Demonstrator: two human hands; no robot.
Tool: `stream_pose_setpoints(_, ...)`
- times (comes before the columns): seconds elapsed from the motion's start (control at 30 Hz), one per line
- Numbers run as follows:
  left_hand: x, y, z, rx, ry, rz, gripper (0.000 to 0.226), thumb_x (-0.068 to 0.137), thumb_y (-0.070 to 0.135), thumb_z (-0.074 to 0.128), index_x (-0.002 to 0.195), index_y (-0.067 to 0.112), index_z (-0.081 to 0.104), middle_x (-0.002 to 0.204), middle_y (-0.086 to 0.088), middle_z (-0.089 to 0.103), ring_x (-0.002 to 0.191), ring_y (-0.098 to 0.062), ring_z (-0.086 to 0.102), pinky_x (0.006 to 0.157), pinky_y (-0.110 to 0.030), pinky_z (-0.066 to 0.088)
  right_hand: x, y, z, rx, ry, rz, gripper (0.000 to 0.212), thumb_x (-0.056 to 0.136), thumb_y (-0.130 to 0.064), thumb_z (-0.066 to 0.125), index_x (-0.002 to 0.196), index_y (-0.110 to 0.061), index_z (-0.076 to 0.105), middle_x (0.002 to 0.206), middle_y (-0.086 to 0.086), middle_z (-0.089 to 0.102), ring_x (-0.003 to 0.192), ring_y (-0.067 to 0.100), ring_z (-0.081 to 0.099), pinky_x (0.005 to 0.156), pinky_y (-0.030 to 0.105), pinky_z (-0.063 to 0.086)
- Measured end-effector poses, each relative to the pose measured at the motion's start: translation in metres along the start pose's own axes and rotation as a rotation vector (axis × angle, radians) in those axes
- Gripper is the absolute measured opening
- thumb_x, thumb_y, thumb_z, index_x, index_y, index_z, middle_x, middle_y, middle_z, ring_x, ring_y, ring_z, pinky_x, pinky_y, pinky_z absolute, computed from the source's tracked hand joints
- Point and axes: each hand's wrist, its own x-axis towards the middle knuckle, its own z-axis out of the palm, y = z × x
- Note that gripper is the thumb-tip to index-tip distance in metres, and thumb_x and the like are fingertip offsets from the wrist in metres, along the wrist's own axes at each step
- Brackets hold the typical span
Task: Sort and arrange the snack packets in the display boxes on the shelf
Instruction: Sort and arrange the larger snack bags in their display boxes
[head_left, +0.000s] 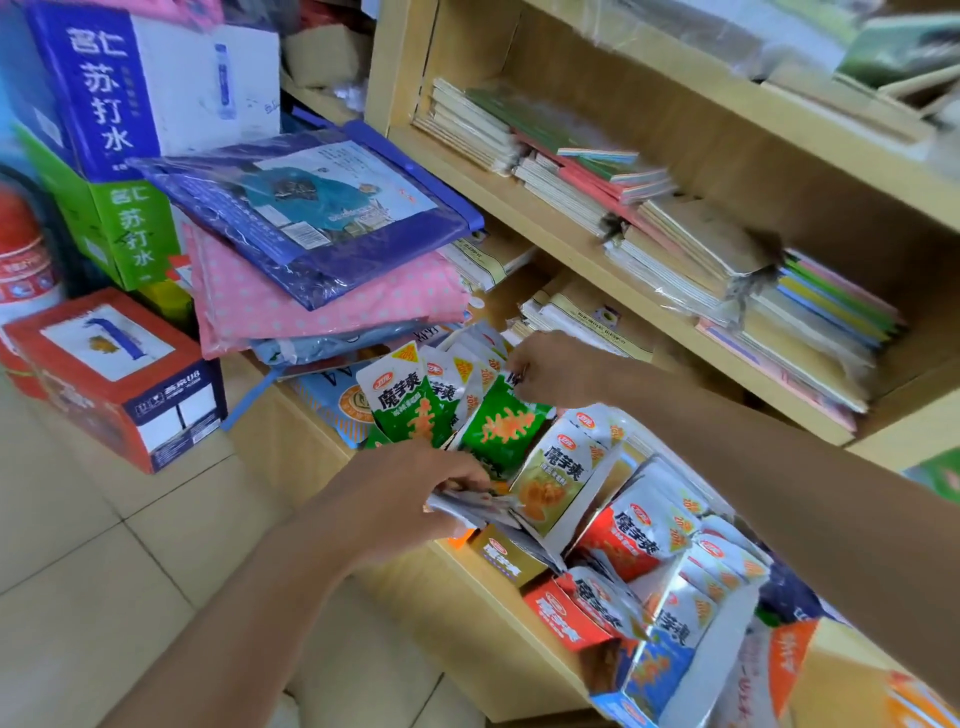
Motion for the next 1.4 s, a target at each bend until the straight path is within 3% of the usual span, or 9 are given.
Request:
stream_pose_setpoints(0.1, -0.001, 0.000, -0.001, 0.011, 0.024, 0.008, 0.038, 0.084, 0.040, 0.074, 0.118, 0.052, 0.063, 0.101, 0.026, 0.062, 0.098, 0.004, 0.053, 0.084, -0.026, 0.047, -0.012, 0.007, -0.001, -0.098, 0.243, 0.073, 0.011, 0.087, -0.016, 0.059, 0.097, -0.019, 0.062, 0.090, 0.006, 0.062, 0.081, 0.028, 0.059, 0.059, 0.030, 0.041)
stream_pose_setpoints(0.23, -0.003, -0.002, -0.001, 0.068, 0.057, 0.012, 0.041, 0.087, 0.044, 0.071, 0.122, 0.062, 0.058, 0.103, 0.027, 0.063, 0.097, 0.005, 0.055, 0.082, -0.026, 0.048, -0.027, 0.013, 0.003, -0.088, 0.388, 0.075, 0.019, 0.087, -0.015, 0.057, 0.104, -0.021, 0.063, 0.090, 0.007, 0.065, 0.082, 0.032, 0.061, 0.063, 0.035, 0.048)
stream_pose_setpoints(0.4, -0.002, 0.000, -0.001, 0.130, 0.102, 0.006, 0.034, 0.089, 0.043, 0.070, 0.117, 0.061, 0.062, 0.097, 0.025, 0.066, 0.088, 0.004, 0.056, 0.069, -0.021, 0.044, -0.039, 0.023, 0.013, 0.164, 0.421, 0.101, 0.010, 0.088, -0.018, 0.063, 0.093, -0.026, 0.060, 0.083, 0.005, 0.067, 0.077, 0.028, 0.063, 0.067, 0.036, 0.052)
stream_pose_setpoints(0.57, 0.003, 0.003, 0.006, 0.086, 0.191, 0.002, 0.027, 0.090, 0.034, 0.071, 0.111, 0.051, 0.069, 0.081, 0.022, 0.058, 0.075, 0.007, 0.048, 0.058, -0.019, 0.034, -0.058, 0.030, 0.016, 0.393, 0.463, 0.110, 0.017, 0.094, -0.017, 0.066, 0.110, -0.013, 0.070, 0.075, -0.002, 0.060, 0.066, 0.009, 0.054, 0.058, 0.017, 0.039)
stream_pose_setpoints(0.73, 0.010, 0.003, 0.010, 0.015, 0.287, 0.005, 0.025, 0.090, 0.023, 0.073, 0.112, 0.036, 0.075, 0.082, 0.019, 0.063, 0.075, -0.002, 0.055, 0.058, -0.020, 0.036, -0.078, 0.042, 0.017, 0.537, 0.589, 0.168, 0.019, 0.095, -0.020, 0.066, 0.078, -0.012, 0.065, 0.063, -0.002, 0.054, 0.052, 0.007, 0.043, 0.047, 0.014, 0.032)
stream_pose_setpoints(0.83, 0.011, 0.008, 0.011, 0.026, 0.379, -0.002, 0.025, 0.090, 0.018, 0.072, 0.114, 0.026, 0.075, 0.086, 0.007, 0.071, 0.075, -0.011, 0.057, 0.058, -0.017, 0.035, -0.086, 0.043, 0.023, 0.602, 0.604, 0.191, 0.019, 0.096, -0.020, 0.063, 0.082, -0.009, 0.062, 0.065, 0.002, 0.057, 0.053, 0.009, 0.045, 0.046, 0.018, 0.032)
stream_pose_setpoints(0.97, 0.013, 0.008, 0.015, -0.007, 0.486, -0.048, 0.018, 0.092, 0.022, 0.070, 0.110, 0.024, 0.075, 0.083, 0.004, 0.072, 0.073, -0.015, 0.062, 0.059, -0.033, 0.048, -0.094, 0.044, 0.038, 0.610, 0.618, 0.203, 0.010, 0.098, -0.020, 0.060, 0.098, -0.010, 0.061, 0.065, -0.003, 0.057, 0.058, 0.010, 0.052, 0.045, 0.019, 0.034)
stream_pose_setpoints(1.17, 0.010, 0.006, 0.016, -0.257, 0.709, -0.171, 0.009, 0.095, 0.029, 0.069, 0.097, 0.022, 0.074, 0.076, 0.006, 0.071, 0.072, -0.015, 0.068, 0.062, -0.043, 0.056, -0.098, 0.047, 0.045, 0.843, 0.583, 0.271, 0.015, 0.100, -0.020, 0.059, 0.114, -0.017, 0.058, 0.094, 0.004, 0.067, 0.085, 0.020, 0.069, 0.060, 0.044, 0.059)
stream_pose_setpoints(1.4, 0.015, 0.014, 0.015, -0.648, 0.910, -0.242, 0.019, 0.094, 0.021, 0.071, 0.106, 0.035, 0.070, 0.089, 0.015, 0.074, 0.081, -0.012, 0.075, 0.072, -0.046, 0.063, -0.089, 0.052, 0.050, 1.017, 0.635, 0.333, 0.031, 0.095, -0.021, 0.067, 0.125, -0.016, 0.060, 0.117, 0.009, 0.063, 0.088, 0.022, 0.071, 0.054, 0.028, 0.060)
